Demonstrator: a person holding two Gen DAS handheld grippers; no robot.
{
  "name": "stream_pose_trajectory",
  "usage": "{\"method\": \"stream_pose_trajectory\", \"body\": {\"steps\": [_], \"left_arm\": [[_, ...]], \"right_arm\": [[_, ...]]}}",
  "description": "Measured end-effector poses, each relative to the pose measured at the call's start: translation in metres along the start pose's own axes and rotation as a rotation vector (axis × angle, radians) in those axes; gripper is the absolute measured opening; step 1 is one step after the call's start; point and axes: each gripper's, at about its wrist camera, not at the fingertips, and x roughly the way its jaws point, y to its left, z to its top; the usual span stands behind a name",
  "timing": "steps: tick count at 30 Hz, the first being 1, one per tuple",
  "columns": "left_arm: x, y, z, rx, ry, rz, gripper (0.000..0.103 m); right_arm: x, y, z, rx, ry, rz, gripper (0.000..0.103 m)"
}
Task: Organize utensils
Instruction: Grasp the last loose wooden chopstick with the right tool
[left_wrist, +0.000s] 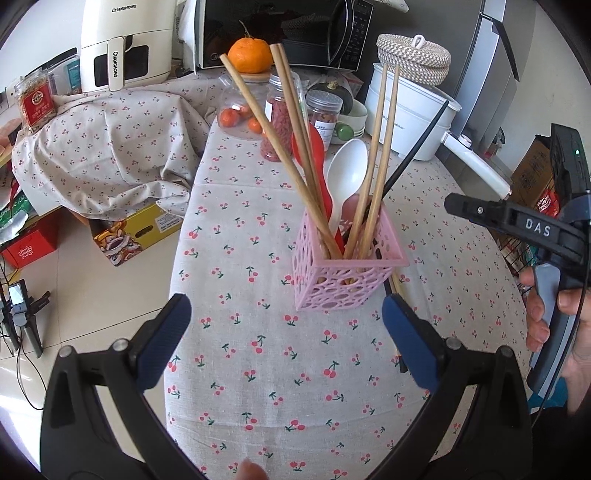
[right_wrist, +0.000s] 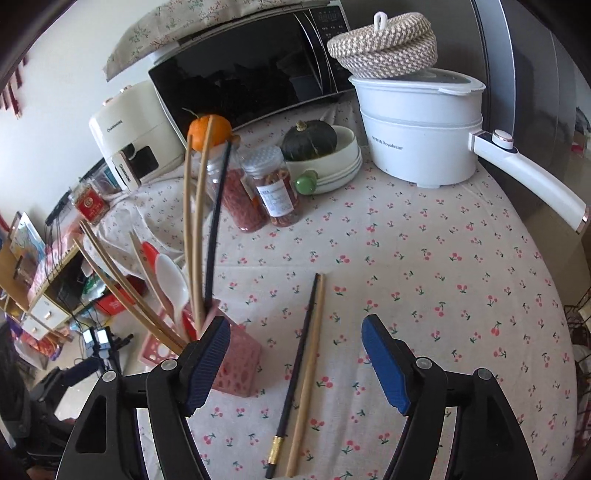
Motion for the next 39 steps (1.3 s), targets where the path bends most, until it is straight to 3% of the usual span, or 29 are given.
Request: {"method": "stream_pose_trajectory", "body": {"steps": [9, 13, 16, 21, 24, 26, 28, 33, 39], "left_arm": [[0.005, -0.005, 0.004, -0.005, 0.014, -0.018, 0.103], [0.009, -0.007, 0.004, -0.005, 0.029, -0.027, 0.103], [0.011, -0.010, 0.004, -0.002, 0.035, -0.029, 0.103], [0.011, -0.014, 0.004, 0.003, 0.038, -0.039, 0.103], [0.006, -0.022, 0.001, 0.036, 0.026, -0.044, 0.103], [0.002, -0.030, -0.001, 0.059, 0.021, -0.063, 0.103], [-0.002, -0.038, -0.002, 0.087, 0.018, -0.082, 0.103], [-0.008, -0.065, -0.010, 0.173, 0.023, -0.097, 0.103], [-0.010, -0.103, -0.015, 0.289, 0.052, -0.078, 0.103]], "right_arm": [[0.071, -0.016, -0.018, 0.007, 0.180, -0.105, 0.072], [0.092, -0.020, -0.019, 0.036, 0.219, -0.102, 0.056], [0.102, -0.020, -0.021, 0.053, 0.244, -0.094, 0.050], [0.108, -0.008, -0.020, -0.015, 0.226, -0.165, 0.040], [0.112, -0.003, -0.018, -0.065, 0.249, -0.234, 0.027], [0.111, -0.006, -0.018, -0.071, 0.273, -0.248, 0.013], [0.107, -0.018, -0.015, -0.017, 0.306, -0.225, 0.008], [0.087, -0.057, -0.018, 0.114, 0.360, -0.180, 0.007], [0.025, -0.102, -0.017, 0.245, 0.291, -0.120, 0.007]]}}
